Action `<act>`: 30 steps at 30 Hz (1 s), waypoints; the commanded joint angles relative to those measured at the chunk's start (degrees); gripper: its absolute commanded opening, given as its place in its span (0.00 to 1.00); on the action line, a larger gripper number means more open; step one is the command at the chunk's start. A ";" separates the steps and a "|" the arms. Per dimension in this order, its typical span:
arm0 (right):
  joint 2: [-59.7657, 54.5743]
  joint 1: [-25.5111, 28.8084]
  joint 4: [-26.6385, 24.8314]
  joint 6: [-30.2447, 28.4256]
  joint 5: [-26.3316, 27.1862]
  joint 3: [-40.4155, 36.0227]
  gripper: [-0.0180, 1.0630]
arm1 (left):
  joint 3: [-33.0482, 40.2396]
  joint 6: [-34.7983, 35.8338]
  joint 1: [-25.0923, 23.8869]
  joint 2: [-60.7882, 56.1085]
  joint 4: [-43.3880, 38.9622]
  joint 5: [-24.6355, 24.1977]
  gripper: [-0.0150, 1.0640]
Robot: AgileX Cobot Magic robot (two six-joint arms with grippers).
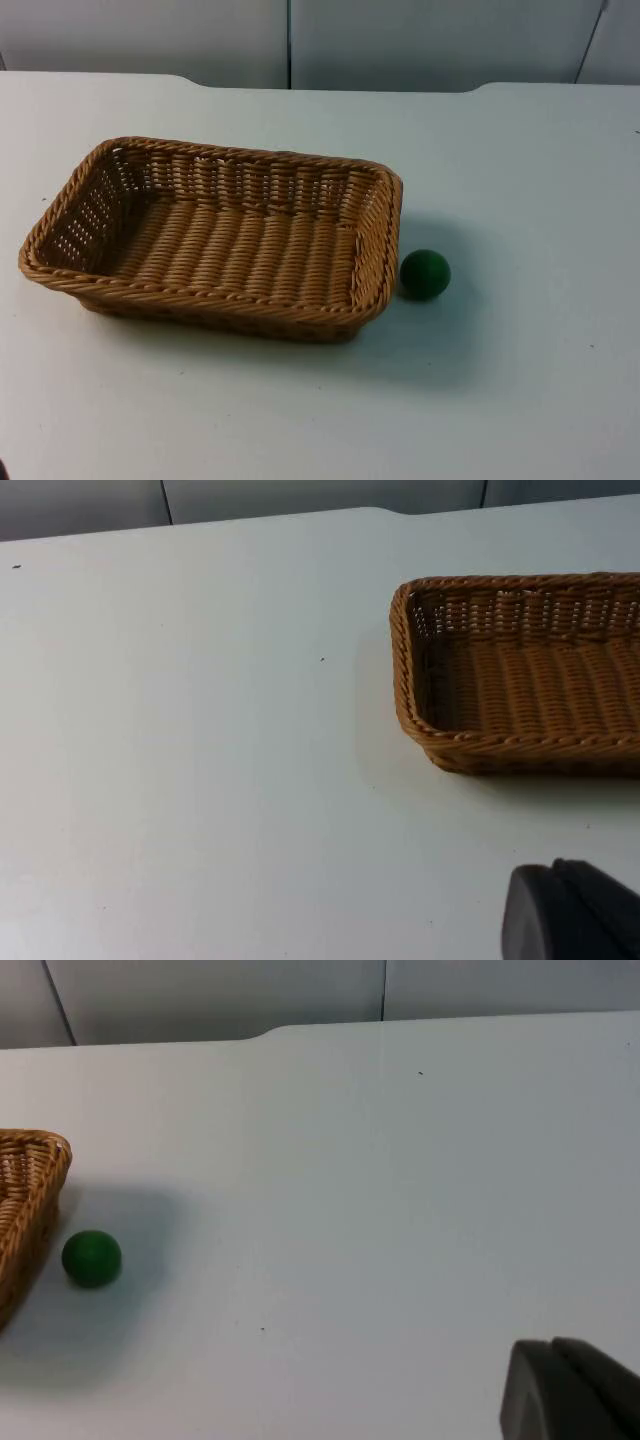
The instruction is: Pick up the basket with the left hand and place the ball into the basket with the right hand.
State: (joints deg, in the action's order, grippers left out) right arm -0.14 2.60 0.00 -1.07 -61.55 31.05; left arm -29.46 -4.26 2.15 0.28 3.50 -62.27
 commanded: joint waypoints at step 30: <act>0.14 0.32 0.00 -0.38 0.67 -0.23 0.01 | -22.11 -8.40 12.75 79.11 22.20 18.96 0.01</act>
State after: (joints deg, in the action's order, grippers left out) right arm -0.14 2.60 0.00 -1.07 -61.55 31.05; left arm -51.21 -14.94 13.21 77.87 27.23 -46.24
